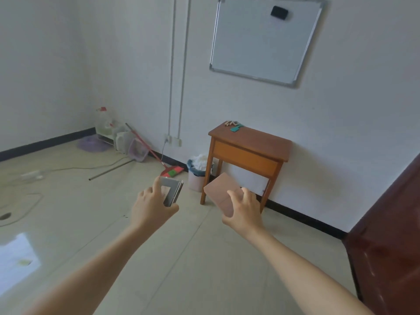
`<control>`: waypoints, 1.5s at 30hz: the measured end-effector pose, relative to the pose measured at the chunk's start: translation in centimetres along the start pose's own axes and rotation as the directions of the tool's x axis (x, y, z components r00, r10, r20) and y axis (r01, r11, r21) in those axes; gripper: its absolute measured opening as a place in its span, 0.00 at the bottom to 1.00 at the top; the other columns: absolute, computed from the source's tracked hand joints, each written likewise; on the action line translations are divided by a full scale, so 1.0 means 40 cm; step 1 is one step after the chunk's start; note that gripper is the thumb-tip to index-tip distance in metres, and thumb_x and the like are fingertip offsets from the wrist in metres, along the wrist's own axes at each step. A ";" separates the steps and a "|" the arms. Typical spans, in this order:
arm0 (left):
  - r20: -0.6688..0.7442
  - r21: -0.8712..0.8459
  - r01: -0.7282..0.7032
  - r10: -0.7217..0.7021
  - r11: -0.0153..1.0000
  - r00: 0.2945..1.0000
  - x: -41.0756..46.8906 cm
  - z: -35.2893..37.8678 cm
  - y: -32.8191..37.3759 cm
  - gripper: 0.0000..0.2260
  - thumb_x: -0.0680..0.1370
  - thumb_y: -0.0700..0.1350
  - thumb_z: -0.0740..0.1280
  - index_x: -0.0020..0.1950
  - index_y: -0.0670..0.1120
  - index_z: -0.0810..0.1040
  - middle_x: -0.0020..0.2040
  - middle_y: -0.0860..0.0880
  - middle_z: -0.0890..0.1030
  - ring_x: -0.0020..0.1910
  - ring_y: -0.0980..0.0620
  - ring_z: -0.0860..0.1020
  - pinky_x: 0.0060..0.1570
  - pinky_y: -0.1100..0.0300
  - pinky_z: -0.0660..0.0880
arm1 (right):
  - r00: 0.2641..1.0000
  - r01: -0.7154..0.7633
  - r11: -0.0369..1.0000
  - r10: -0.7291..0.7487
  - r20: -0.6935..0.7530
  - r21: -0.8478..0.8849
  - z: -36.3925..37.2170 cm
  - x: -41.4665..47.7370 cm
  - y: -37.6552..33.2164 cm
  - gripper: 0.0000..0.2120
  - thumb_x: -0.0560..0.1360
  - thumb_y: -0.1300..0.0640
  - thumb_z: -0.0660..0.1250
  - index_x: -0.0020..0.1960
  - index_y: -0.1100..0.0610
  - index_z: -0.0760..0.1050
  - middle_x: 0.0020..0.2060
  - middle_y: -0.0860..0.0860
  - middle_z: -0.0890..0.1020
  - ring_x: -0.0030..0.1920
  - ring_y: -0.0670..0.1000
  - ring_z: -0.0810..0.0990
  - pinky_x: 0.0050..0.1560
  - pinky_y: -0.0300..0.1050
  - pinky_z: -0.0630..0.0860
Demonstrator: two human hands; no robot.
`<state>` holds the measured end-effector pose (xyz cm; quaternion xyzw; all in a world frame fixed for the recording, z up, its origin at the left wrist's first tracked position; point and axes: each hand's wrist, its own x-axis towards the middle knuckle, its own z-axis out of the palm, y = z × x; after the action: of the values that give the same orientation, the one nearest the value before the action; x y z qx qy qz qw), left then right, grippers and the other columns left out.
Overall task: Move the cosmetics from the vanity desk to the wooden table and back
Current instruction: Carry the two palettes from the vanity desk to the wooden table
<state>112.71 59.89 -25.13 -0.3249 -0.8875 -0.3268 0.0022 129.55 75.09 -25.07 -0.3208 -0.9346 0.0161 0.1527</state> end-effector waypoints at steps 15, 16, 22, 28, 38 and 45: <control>0.015 0.059 -0.044 0.044 0.997 0.999 0.329 0.147 0.054 0.34 0.69 0.53 0.67 0.70 0.50 0.55 0.57 0.46 0.74 0.54 0.47 0.70 0.39 0.58 0.67 | 0.993 -0.112 0.990 0.114 -0.016 0.090 0.107 0.336 0.146 0.30 0.70 0.44 0.68 0.68 0.51 0.62 0.63 0.54 0.66 0.61 0.52 0.64 0.57 0.41 0.69; 0.022 0.058 -0.062 0.060 0.996 0.998 0.362 0.171 0.073 0.34 0.70 0.53 0.67 0.70 0.50 0.55 0.57 0.46 0.74 0.54 0.48 0.70 0.39 0.59 0.66 | 0.993 -0.114 0.989 0.116 -0.020 0.093 0.112 0.369 0.169 0.31 0.70 0.45 0.68 0.68 0.51 0.62 0.63 0.54 0.66 0.61 0.52 0.64 0.57 0.42 0.68; 0.047 0.037 -0.072 0.071 0.997 0.996 0.556 0.293 0.170 0.35 0.71 0.53 0.66 0.73 0.51 0.52 0.62 0.48 0.72 0.58 0.50 0.69 0.42 0.62 0.66 | 0.993 -0.115 0.988 0.113 0.021 0.107 0.165 0.553 0.281 0.31 0.71 0.44 0.67 0.69 0.50 0.60 0.65 0.53 0.64 0.63 0.50 0.63 0.60 0.40 0.66; 0.073 0.020 -0.046 0.045 0.999 0.996 0.721 0.380 0.151 0.34 0.71 0.54 0.65 0.72 0.53 0.51 0.59 0.50 0.73 0.54 0.51 0.70 0.39 0.63 0.66 | 0.992 -0.094 0.992 0.087 0.093 0.082 0.246 0.718 0.320 0.31 0.71 0.43 0.67 0.69 0.50 0.59 0.66 0.52 0.63 0.63 0.50 0.62 0.61 0.40 0.66; 0.112 0.019 -0.089 0.087 0.996 0.990 1.133 0.418 0.023 0.34 0.70 0.53 0.67 0.71 0.51 0.54 0.58 0.47 0.73 0.56 0.48 0.70 0.40 0.61 0.67 | 0.950 -0.311 0.940 0.312 0.017 0.141 0.372 1.063 0.259 0.31 0.70 0.45 0.69 0.68 0.50 0.61 0.63 0.53 0.65 0.61 0.51 0.64 0.60 0.45 0.71; 0.182 -0.032 -0.170 0.173 0.985 0.968 1.324 0.485 0.025 0.34 0.71 0.55 0.66 0.71 0.49 0.54 0.58 0.46 0.74 0.57 0.47 0.71 0.44 0.59 0.71 | 0.905 -0.424 0.899 0.424 0.025 0.107 0.411 1.182 0.263 0.30 0.70 0.45 0.68 0.67 0.50 0.61 0.62 0.51 0.65 0.60 0.49 0.64 0.56 0.39 0.70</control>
<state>75.58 102.22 -28.36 -0.4292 -0.8498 -0.3012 -0.0541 95.58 113.15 -29.09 -0.5074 -0.8402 0.1005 0.1626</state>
